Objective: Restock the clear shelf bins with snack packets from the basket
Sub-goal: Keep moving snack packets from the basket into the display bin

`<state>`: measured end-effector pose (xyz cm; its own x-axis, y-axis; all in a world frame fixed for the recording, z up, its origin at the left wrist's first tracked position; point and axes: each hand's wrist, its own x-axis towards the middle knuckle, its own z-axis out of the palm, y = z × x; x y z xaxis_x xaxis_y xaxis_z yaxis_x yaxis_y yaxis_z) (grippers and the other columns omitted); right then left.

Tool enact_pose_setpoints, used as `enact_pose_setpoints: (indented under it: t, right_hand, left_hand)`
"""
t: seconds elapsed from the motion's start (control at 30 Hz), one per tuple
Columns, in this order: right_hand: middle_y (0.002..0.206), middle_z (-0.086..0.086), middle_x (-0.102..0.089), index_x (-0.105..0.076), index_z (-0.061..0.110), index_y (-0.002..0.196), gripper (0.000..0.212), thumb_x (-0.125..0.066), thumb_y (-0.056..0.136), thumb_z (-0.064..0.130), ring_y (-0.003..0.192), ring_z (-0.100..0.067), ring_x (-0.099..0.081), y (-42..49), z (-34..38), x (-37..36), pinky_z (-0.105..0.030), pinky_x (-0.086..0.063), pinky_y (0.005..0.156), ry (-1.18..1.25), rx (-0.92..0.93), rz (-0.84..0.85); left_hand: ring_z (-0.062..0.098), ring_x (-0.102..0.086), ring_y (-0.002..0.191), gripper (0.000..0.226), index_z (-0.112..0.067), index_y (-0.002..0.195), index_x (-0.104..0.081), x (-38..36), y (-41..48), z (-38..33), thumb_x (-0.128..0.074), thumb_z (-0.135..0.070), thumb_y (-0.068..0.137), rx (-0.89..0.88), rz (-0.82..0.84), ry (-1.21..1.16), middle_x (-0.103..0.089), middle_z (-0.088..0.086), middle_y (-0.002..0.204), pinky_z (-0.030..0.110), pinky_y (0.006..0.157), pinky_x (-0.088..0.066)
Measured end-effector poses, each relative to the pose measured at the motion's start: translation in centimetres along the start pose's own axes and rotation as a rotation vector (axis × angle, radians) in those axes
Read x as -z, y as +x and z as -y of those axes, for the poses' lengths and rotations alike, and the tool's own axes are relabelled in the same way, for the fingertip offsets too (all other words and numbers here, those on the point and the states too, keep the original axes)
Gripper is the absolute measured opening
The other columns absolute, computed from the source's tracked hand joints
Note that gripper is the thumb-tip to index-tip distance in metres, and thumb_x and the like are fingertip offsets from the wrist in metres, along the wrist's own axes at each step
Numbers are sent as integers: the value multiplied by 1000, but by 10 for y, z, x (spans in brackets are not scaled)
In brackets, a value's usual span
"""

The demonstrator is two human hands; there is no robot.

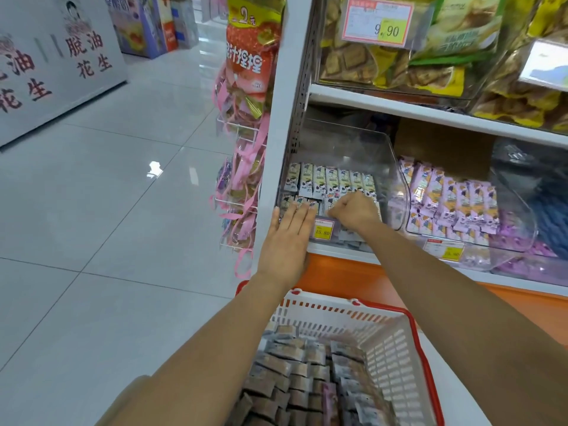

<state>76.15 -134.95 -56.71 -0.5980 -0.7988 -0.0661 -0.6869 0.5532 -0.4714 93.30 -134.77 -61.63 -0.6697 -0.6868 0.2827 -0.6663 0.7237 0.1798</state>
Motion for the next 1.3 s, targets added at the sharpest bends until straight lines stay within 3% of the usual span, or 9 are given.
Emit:
enact_pose_setpoints:
  t: [0.17,0.27,0.4,0.57,0.63,0.8,1.0,1.17,1.3]
  right_hand:
    - [82,-9,-72,-74,5,85,18,-59,92,12,71,-17,-63,-17,-8,2,-25,-47,71,109,156,-87]
    - [81,7,-60,-72,11,100,18,-57,92,5,74,-8,-57,-39,-9,4,-23,-48,74,280,317,-226]
    - [92,3,-60,-70,14,101,20,-56,92,3,82,-2,-54,-78,-8,-13,-12,-45,75,375,514,-259]
    - [86,7,-57,-71,18,98,18,-56,93,8,76,-4,-53,-116,-28,-77,-15,-42,69,364,503,-46]
    - [86,10,-56,-71,17,100,19,-56,93,9,74,-1,-52,-128,-44,-109,-16,-42,69,298,474,39]
    - [100,0,-65,-71,19,104,20,-55,92,15,85,-12,-59,-131,-75,-171,-28,-48,78,91,402,311]
    - [110,-1,-64,-67,17,112,22,-55,93,17,98,-18,-61,-123,-103,-216,-27,-46,82,-120,300,487]
    - [106,-8,-67,-66,12,104,20,-52,92,18,94,-23,-62,-132,-132,-258,-34,-53,79,-225,222,612]
    - [125,-8,-53,-57,13,118,29,-56,89,16,115,-29,-52,-147,-141,-290,-36,-45,92,-294,190,669]
  left_hand:
    - [19,14,150,83,-18,157,7,3,-1,2,-47,-13,94,-15,38,0,8,1,165,42,121,13]
    - [19,19,149,82,-16,156,10,8,-9,2,-46,-19,96,-27,34,-8,15,3,163,41,120,16]
    - [23,3,152,79,-11,157,-7,-1,-45,9,-49,-18,90,-30,-32,-37,-2,7,165,41,122,7]
    - [35,-36,140,69,-4,146,-40,-40,-101,30,-60,-18,82,117,42,-72,-40,16,151,48,119,-20]
    - [33,-30,144,71,-8,148,-36,-54,-122,39,-65,-20,84,195,174,-63,-34,14,155,45,120,-13]
    - [22,0,152,68,-15,157,3,-91,-156,59,-36,-21,102,354,440,-63,4,4,165,38,123,-1]
    - [20,17,149,80,-14,148,21,-122,-183,70,-40,-9,96,310,370,-115,30,-1,153,27,109,20]
    - [20,9,149,83,-11,150,8,-128,-184,72,-49,-6,91,282,316,-164,15,1,158,28,115,12]
    - [25,-1,151,81,-6,155,-4,-128,-184,73,-52,-6,89,283,333,-155,1,8,163,33,120,2]
